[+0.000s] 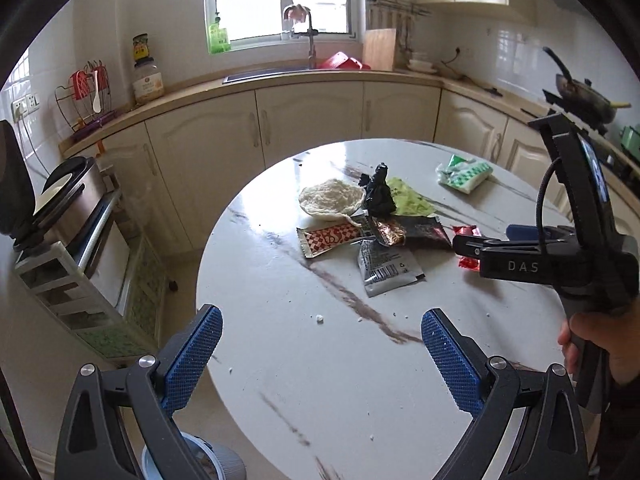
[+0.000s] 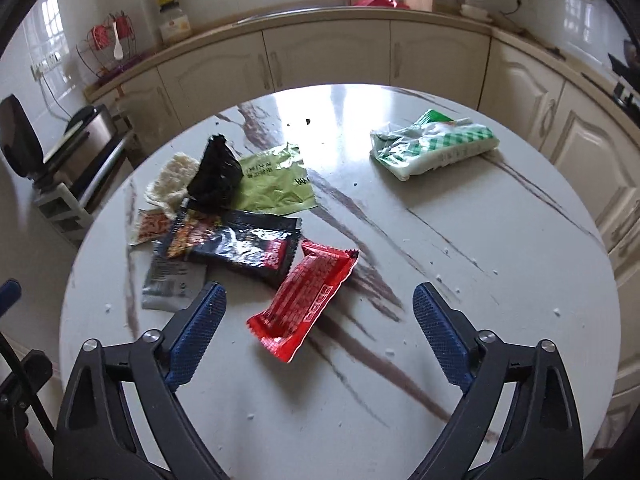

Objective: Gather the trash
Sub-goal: 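Grasp the red snack wrapper with the right tool while the left tool grasps the white sachet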

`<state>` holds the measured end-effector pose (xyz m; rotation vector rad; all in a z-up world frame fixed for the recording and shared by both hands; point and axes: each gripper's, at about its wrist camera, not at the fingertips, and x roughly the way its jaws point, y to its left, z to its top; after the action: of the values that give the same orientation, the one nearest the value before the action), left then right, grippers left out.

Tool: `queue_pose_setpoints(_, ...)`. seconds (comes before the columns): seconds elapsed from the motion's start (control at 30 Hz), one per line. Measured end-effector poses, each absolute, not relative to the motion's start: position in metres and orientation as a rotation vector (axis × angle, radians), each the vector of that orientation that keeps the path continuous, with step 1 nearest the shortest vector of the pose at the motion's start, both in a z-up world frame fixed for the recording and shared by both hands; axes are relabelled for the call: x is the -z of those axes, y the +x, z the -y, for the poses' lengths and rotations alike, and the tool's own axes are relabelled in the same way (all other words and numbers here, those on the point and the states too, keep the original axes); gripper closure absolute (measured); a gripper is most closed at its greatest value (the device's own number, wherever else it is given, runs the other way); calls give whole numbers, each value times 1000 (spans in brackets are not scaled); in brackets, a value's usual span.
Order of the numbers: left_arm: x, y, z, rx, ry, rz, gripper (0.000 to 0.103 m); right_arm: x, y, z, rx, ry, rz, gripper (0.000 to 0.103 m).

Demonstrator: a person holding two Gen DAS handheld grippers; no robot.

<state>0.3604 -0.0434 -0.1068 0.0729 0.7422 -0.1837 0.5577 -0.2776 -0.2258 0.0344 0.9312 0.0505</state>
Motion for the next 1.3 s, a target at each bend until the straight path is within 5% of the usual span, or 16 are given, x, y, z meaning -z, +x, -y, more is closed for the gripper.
queue_pose_setpoints(0.23, 124, 395, 58, 197, 102, -759, 5, 236, 565, 283, -74, -15, -944, 43)
queue_pose_setpoints(0.37, 132, 408, 64, 207, 90, -784, 5, 236, 565, 291, -83, -72, -939, 70)
queue_pose_setpoints(0.53, 145, 429, 85, 227, 86, -817, 5, 232, 566, 307, -139, -56, -936, 86)
queue_pose_setpoints(0.87, 171, 480, 121, 148, 108, -874, 5, 228, 550, 329, -214, 9, -919, 88)
queue_pose_setpoints(1.13, 185, 501, 127, 150, 65, -923, 15, 221, 545, 339, -252, 47, -906, 88)
queue_pose_setpoints(1.23, 187, 503, 128, 186, 59, -914, 27, 218, 543, 340, -261, 57, -896, 88)
queue_pose_setpoints(1.3, 186, 503, 130, 218, 63, -904, 49, 217, 543, 341, -270, 72, -891, 88)
